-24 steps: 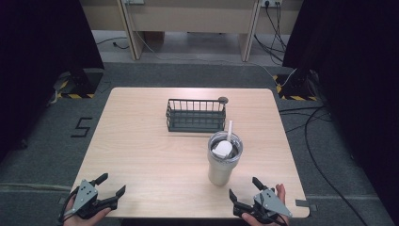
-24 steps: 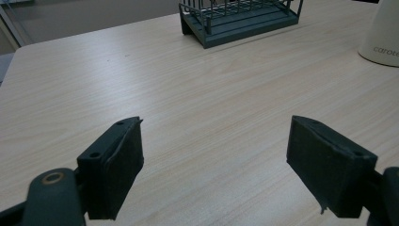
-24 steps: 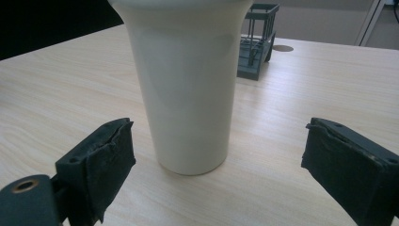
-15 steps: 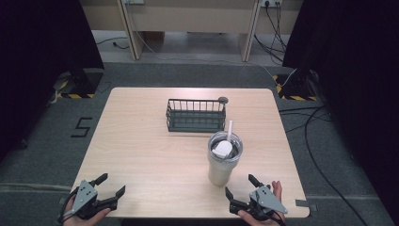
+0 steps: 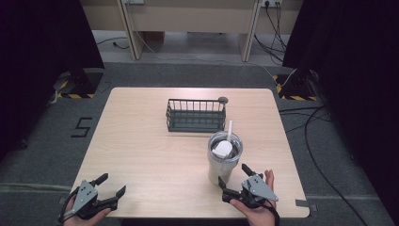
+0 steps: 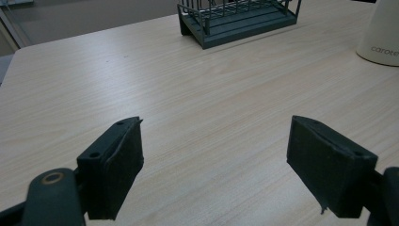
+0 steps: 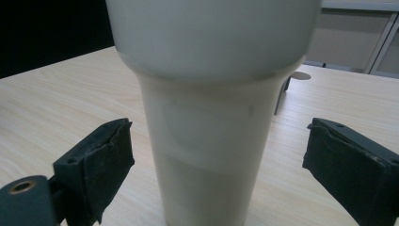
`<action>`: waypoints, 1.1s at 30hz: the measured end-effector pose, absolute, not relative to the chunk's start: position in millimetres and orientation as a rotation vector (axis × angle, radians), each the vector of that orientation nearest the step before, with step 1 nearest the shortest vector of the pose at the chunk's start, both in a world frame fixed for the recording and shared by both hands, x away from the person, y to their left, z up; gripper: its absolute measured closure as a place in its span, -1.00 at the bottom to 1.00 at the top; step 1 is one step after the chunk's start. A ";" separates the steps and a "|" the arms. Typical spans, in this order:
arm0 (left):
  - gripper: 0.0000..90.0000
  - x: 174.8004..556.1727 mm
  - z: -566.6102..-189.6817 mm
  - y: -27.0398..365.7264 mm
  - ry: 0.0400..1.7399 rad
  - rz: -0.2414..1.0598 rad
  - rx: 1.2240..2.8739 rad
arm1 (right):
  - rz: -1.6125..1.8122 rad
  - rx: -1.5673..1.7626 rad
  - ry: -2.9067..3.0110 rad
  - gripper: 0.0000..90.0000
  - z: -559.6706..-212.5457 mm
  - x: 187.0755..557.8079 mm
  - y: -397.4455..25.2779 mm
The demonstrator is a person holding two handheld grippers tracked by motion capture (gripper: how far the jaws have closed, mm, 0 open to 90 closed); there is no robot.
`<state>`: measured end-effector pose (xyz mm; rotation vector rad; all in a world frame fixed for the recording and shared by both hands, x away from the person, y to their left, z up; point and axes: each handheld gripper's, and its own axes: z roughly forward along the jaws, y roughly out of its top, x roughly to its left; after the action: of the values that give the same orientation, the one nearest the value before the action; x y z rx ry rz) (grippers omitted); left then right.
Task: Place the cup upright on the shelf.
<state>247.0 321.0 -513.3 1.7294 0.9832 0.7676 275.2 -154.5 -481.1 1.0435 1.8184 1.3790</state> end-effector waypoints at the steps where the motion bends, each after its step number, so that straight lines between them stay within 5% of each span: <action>1: -0.59 246.9 -513.2 321.2 0.982 0.770 1.732 | 1.380 1.041 1.820 -0.81 -481.4 277.3 -153.0; 33: -0.60 248.1 -514.7 320.5 0.987 0.756 1.735 | 1.390 1.038 1.828 -0.77 -491.0 323.8 -124.2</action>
<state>248.1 320.5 -514.7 1.7347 0.9869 0.7561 323.8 -124.2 -491.0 1.0383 1.8276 1.3899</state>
